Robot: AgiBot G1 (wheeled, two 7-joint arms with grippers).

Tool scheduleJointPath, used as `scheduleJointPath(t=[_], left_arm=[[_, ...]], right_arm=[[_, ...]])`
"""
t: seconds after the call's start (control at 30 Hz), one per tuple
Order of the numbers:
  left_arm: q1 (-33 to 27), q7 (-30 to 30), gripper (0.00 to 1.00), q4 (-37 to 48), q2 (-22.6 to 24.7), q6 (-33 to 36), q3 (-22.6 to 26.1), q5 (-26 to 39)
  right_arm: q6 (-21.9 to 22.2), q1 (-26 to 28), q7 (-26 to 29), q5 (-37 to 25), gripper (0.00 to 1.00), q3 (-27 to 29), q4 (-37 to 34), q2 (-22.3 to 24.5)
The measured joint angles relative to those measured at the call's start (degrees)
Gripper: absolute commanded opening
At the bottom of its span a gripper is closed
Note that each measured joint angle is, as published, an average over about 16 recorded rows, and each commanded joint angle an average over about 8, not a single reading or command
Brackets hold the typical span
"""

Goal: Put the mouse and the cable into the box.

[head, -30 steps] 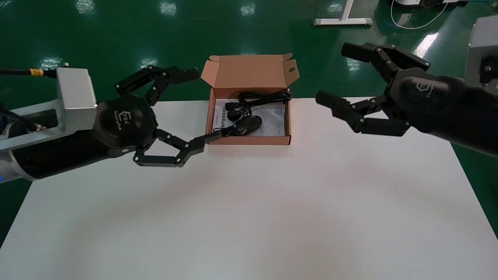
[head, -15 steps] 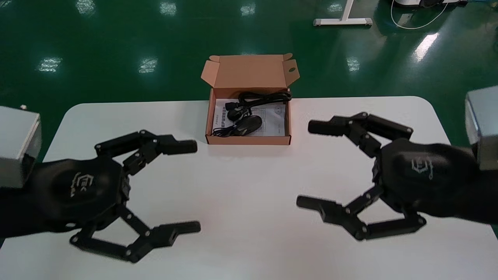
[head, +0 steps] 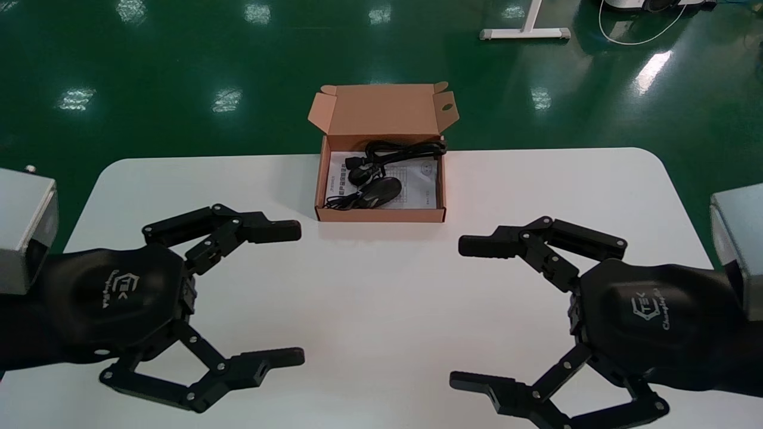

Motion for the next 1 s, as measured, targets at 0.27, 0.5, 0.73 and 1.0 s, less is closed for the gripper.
scheduleJointPath(t=[0.27, 0.5, 0.73, 1.0], left_arm=[[-0.1, 0.3, 1.0, 0.2, 0.2, -0.3, 0.0, 0.1], [-0.1, 0.4, 1.0, 0.2, 0.2, -0.4, 0.0, 0.2], [-0.1, 0.5, 1.0, 0.2, 0.3, -0.4, 0.0, 0.3], [-0.2, 0.5, 1.0, 0.3, 0.3, -0.5, 0.0, 0.3]], right_arm=[[0.3, 0.4, -0.3, -0.2, 1.0, 0.0, -0.8, -0.4], [0.5, 0.6, -0.5, -0.3, 1.0, 0.0, -1.1, -0.5], [0.5, 0.7, -0.6, -0.4, 1.0, 0.0, -1.3, -0.6], [0.5, 0.7, -0.6, -0.4, 1.0, 0.1, -1.4, -0.6]])
